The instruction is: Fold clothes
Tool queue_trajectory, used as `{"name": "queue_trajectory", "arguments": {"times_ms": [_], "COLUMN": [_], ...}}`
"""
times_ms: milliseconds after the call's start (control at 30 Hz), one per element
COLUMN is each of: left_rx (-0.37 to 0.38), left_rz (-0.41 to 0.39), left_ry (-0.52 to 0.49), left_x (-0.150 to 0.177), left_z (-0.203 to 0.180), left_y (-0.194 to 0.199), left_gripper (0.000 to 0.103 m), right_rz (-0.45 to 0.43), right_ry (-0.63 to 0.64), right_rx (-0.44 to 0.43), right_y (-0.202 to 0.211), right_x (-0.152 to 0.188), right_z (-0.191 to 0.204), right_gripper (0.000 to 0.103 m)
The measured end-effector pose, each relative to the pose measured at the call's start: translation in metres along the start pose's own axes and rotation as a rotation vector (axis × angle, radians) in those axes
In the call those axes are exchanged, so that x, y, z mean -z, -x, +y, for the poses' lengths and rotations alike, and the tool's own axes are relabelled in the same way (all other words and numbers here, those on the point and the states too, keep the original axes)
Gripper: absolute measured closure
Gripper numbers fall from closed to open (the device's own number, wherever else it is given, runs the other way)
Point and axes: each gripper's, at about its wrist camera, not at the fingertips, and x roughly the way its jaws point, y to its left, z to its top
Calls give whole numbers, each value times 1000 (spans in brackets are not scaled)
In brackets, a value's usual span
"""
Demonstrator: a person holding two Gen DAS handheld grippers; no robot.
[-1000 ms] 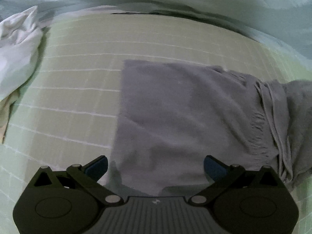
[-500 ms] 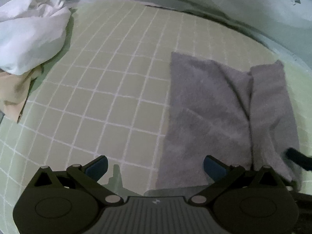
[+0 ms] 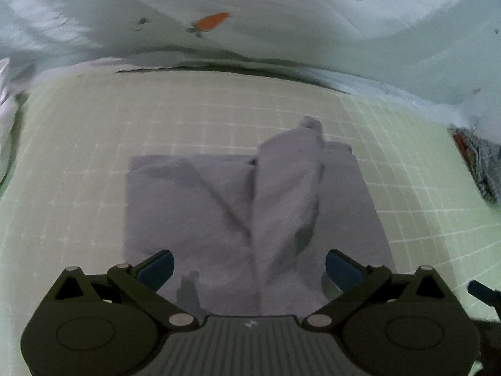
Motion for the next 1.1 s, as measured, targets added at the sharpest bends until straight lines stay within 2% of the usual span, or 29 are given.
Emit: {"name": "queue_trajectory", "arguments": {"times_ms": [33, 100, 133, 167, 267, 367, 433, 467, 633, 700, 833, 900, 967, 1100], "left_rx": [4, 13, 18, 17, 22, 32, 71, 83, 22, -53, -120, -103, -73, -43], "left_rz": [5, 17, 23, 32, -5, -61, -98, -117, -160, -123, -25, -30, -47, -8], "left_ry": [-9, -26, -35, -26, -3, -29, 2, 25, 110, 204, 293, 288, 276, 233], "left_x": [-1, -2, -3, -2, 0, 0, -1, -2, 3, 13, 26, 30, 33, 34], "left_z": [-4, -11, -14, -15, -11, -5, 5, 10, 47, 71, 104, 109, 111, 107], "left_y": [-6, -18, -24, -28, -22, 0, 19, 29, 49, 35, 19, 21, 23, 14], "left_gripper": [25, 56, 67, 93, 93, 94, 94, 94, 90, 77, 55, 28, 20, 19], "right_rz": [9, 22, 26, 29, 42, 49, 53, 53, 50, 50, 53, 43, 30, -6], "right_ry": [-8, -14, -11, -7, -2, 0, 6, 13, 78, 108, 158, 158, 144, 56], "right_rx": [17, 40, 43, 46, 51, 43, 32, 23, -28, -46, -55, -46, -38, -64], "right_y": [-1, -1, 0, 1, 2, -2, -5, -7, -13, -14, -14, -11, -9, -6], "right_x": [2, 6, 8, 9, 14, 13, 12, 11, 7, 7, 5, 3, 0, -14], "right_z": [-5, -12, -12, -13, -15, -12, -8, -5, 18, 28, 40, 40, 39, 36], "right_gripper": [3, 3, 3, 3, 3, 3, 3, 3, 3, 3, 3, 3, 3, 2]}}
